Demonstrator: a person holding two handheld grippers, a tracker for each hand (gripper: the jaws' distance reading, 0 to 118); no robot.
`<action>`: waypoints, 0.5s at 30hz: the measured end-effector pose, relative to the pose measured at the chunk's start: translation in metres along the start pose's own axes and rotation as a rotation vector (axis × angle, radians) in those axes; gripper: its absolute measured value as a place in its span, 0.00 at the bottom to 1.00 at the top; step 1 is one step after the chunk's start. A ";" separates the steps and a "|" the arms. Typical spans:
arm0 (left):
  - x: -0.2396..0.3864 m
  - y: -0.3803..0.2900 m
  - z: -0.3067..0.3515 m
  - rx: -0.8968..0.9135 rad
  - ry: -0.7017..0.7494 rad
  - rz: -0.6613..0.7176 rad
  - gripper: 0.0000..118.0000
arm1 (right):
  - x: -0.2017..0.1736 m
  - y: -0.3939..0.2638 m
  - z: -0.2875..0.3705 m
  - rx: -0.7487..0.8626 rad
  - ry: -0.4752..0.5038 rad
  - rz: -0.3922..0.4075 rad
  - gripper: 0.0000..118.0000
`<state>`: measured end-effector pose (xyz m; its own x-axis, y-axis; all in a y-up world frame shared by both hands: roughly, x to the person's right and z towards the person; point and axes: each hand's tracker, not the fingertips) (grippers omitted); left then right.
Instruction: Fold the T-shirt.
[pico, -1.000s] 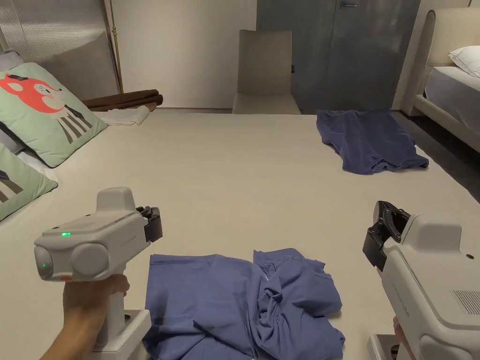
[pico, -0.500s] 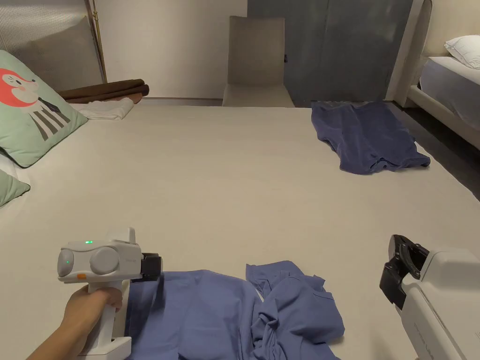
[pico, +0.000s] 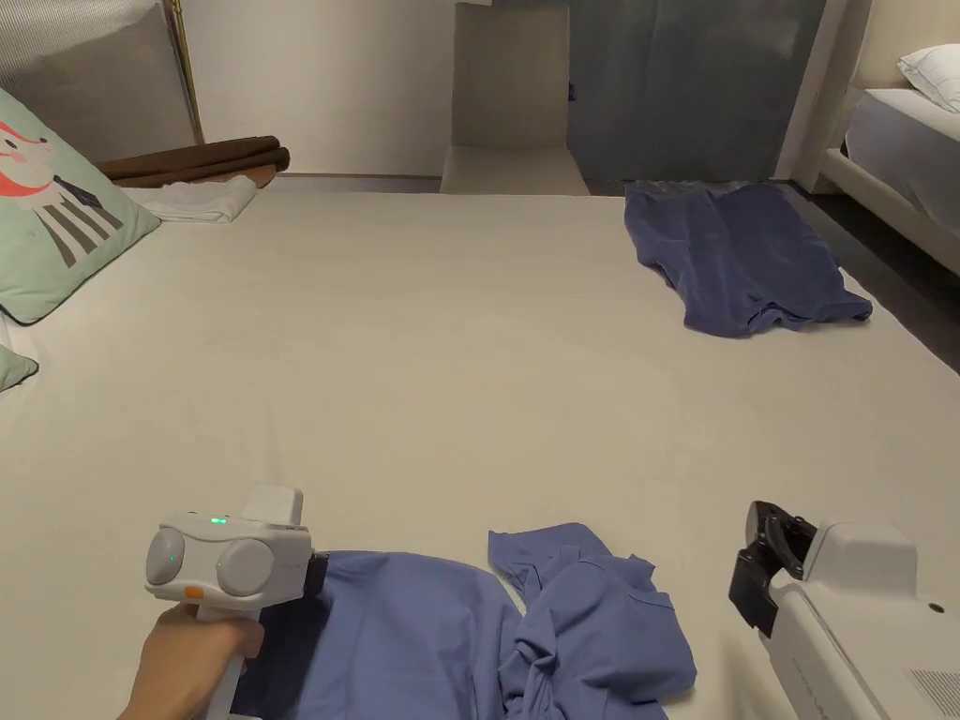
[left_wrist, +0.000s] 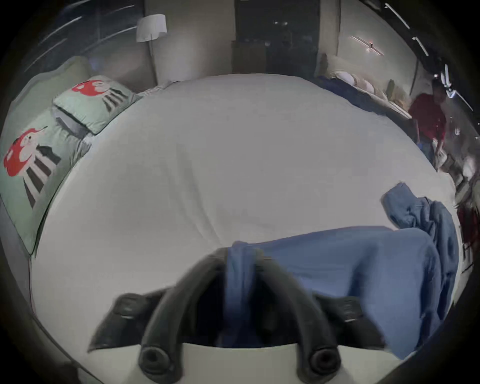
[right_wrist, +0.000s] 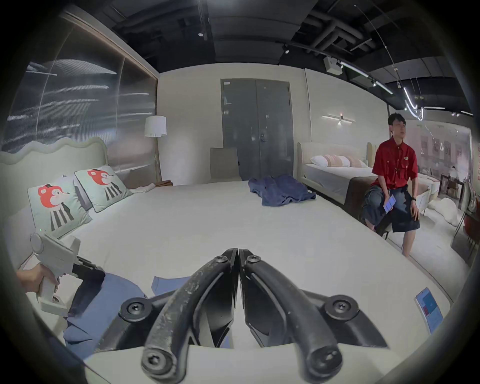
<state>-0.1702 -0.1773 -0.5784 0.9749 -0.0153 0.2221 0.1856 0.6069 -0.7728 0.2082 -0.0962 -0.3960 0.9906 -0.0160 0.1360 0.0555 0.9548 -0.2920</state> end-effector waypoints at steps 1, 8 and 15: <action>0.000 0.000 0.000 0.002 -0.004 0.003 0.04 | -0.001 -0.002 -0.003 -0.022 0.005 -0.004 0.03; -0.004 0.004 0.056 0.212 -0.089 0.031 0.05 | -0.006 -0.024 -0.053 -0.366 0.104 -0.062 0.90; 0.003 0.005 0.118 0.301 -0.168 0.052 0.05 | -0.022 -0.064 -0.080 -0.561 0.139 -0.105 0.36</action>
<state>-0.1812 -0.0809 -0.5120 0.9435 0.1378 0.3015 0.0672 0.8111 -0.5810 0.1927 -0.1812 -0.4563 0.9812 -0.1766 0.0773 0.1745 0.6432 -0.7455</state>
